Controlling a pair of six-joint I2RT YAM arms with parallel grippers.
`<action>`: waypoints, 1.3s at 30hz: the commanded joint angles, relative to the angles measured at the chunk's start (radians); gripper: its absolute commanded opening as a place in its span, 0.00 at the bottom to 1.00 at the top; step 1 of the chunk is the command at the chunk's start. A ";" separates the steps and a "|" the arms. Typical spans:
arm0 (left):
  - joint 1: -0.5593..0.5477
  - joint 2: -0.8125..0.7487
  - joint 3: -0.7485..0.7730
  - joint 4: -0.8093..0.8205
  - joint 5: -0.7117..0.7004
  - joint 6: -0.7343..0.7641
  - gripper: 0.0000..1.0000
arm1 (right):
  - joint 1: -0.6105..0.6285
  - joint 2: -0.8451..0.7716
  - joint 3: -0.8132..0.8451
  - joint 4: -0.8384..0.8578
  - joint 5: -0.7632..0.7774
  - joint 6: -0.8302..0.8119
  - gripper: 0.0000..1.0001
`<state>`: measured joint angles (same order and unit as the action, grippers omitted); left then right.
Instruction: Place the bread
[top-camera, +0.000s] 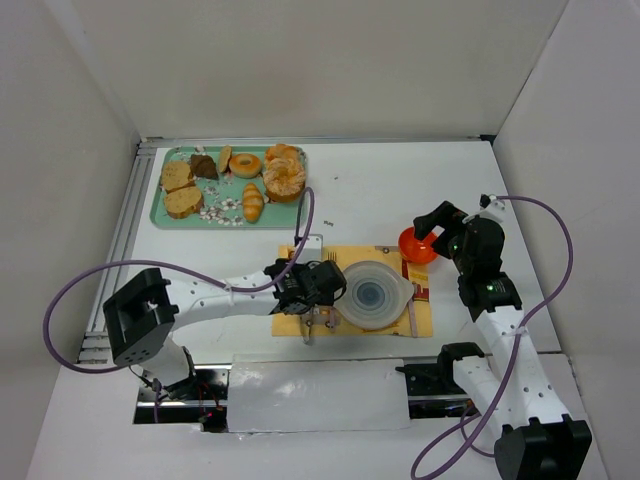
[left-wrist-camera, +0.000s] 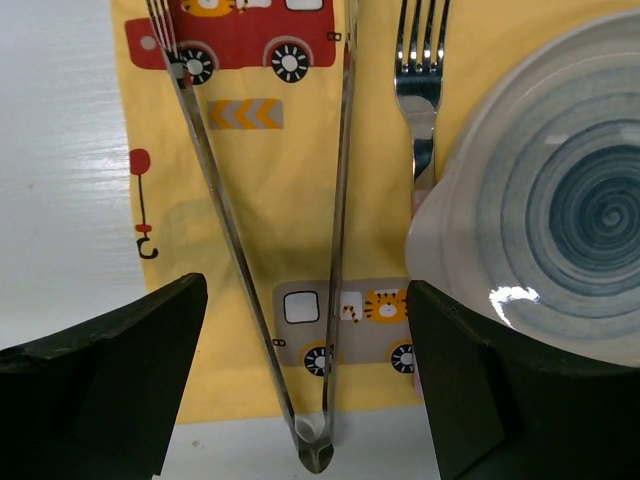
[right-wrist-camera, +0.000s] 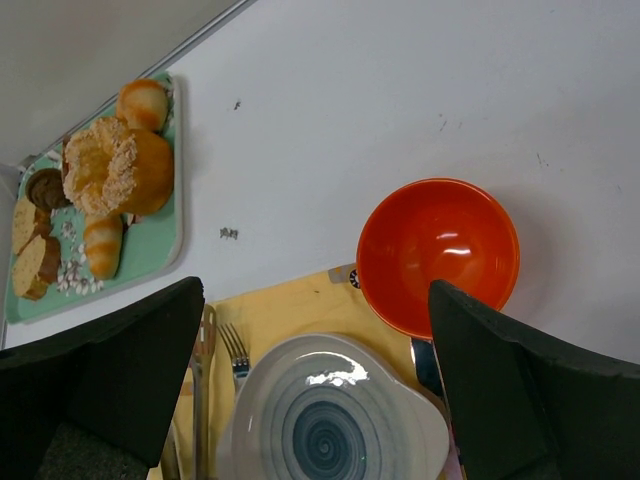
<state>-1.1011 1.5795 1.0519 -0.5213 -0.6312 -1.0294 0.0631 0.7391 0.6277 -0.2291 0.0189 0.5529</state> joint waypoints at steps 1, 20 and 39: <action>0.024 0.040 -0.021 0.079 0.024 0.019 0.93 | 0.007 -0.004 0.000 0.017 0.016 -0.007 1.00; 0.095 0.116 -0.039 0.150 0.114 0.060 0.85 | 0.007 0.005 0.000 0.017 0.044 -0.007 1.00; 0.104 0.183 -0.061 0.150 0.142 0.011 0.72 | 0.007 0.014 0.000 0.017 0.053 -0.007 1.00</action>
<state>-0.9981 1.7363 1.0077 -0.3775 -0.5003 -0.9775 0.0631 0.7525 0.6277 -0.2298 0.0532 0.5529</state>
